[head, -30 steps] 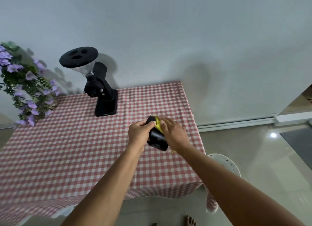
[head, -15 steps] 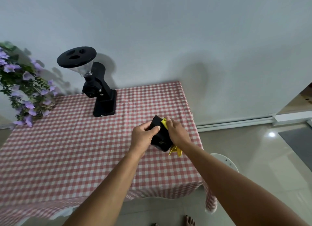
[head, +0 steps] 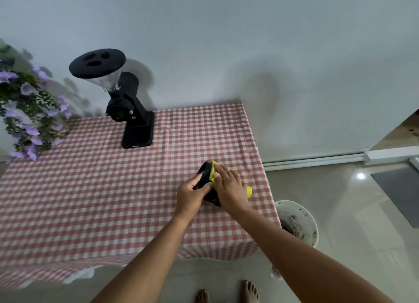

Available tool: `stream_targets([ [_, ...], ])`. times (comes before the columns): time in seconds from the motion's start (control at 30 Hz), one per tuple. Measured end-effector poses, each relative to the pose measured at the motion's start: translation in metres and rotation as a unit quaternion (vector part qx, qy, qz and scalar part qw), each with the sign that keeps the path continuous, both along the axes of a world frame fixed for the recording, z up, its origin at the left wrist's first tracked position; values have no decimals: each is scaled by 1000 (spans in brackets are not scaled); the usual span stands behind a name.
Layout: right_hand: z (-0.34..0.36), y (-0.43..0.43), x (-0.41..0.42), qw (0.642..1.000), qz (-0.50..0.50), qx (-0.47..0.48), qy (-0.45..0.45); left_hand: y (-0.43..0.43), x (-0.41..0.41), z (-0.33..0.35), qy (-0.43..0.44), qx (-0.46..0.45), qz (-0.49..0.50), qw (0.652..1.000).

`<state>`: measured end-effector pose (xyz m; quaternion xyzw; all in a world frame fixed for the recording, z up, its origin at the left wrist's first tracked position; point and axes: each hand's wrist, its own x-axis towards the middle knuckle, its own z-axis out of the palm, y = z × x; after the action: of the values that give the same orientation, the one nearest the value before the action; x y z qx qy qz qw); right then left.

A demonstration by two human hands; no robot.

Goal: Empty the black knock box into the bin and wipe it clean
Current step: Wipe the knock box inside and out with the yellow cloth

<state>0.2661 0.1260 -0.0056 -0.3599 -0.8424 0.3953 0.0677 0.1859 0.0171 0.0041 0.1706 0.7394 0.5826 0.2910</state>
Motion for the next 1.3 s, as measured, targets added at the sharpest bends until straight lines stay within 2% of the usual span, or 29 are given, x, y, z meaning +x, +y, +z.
stream_targets([
  [0.13,-12,5,7,999,13,28,12,-7,-6,-2,9,-25,-26,999],
  [0.27,-20,15,12,994,-89,-66,-10,-12,-6,-3,12,-43,-53,998],
  [0.33,-14,6,10,997,-57,-50,14,-14,-7,-3,10,-45,-57,997],
  [0.43,-8,-9,10,999,44,22,23,-18,-9,-3,0,-46,-63,997],
  [0.5,-17,-6,14,996,63,60,23,-21,-10,-4,-5,-49,-65,997],
  [0.7,-31,-1,16,997,-41,26,63,-24,-15,-4,-37,-78,-34,996],
  [0.83,-32,-9,19,992,-103,-48,53,-20,-21,1,3,-126,-34,991],
  [0.9,-32,-12,18,988,-122,-72,57,-19,-22,2,-3,-143,-7,990],
  [1.07,-16,-2,18,939,-269,-137,164,-19,-17,-3,38,-131,22,990],
  [1.13,-9,-4,18,942,-249,-111,197,-18,-14,-5,59,-132,41,989],
  [1.3,-17,-18,17,982,-67,-7,176,-16,-9,-6,83,-136,21,987],
])
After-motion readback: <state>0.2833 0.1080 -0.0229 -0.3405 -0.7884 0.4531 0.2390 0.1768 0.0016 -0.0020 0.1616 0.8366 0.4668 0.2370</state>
